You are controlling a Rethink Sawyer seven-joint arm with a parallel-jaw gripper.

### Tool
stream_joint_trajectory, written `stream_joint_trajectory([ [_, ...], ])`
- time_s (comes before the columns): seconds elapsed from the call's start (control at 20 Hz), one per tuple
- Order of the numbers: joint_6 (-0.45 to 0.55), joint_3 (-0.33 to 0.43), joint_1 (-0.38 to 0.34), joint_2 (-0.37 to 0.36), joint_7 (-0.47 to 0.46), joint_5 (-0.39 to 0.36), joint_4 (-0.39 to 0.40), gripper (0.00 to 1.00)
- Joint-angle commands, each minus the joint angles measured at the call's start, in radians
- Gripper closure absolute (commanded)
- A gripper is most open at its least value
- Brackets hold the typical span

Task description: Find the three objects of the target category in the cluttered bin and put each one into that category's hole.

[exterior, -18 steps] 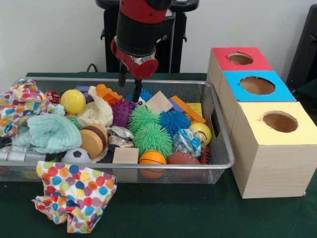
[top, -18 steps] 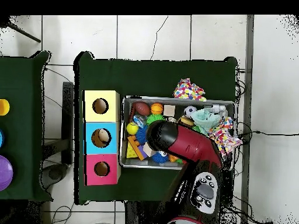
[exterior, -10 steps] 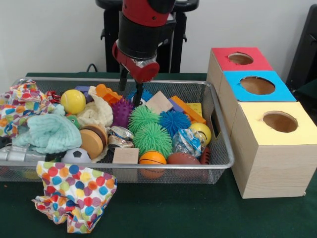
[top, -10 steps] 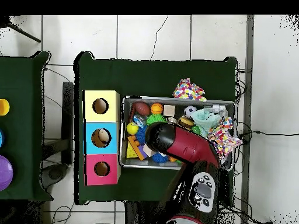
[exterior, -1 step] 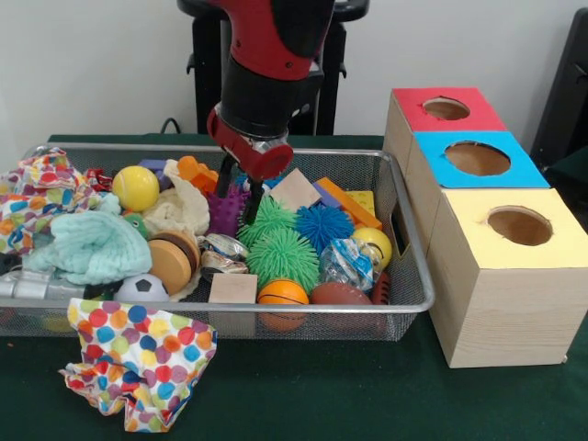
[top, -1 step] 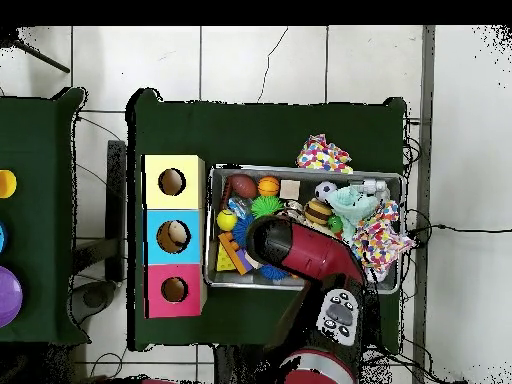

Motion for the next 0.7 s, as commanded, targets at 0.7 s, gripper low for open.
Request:
stream_joint_trajectory([
  [0.7,0.156,0.065,0.036,0.062,0.161,0.034,0.051,0.00],
])
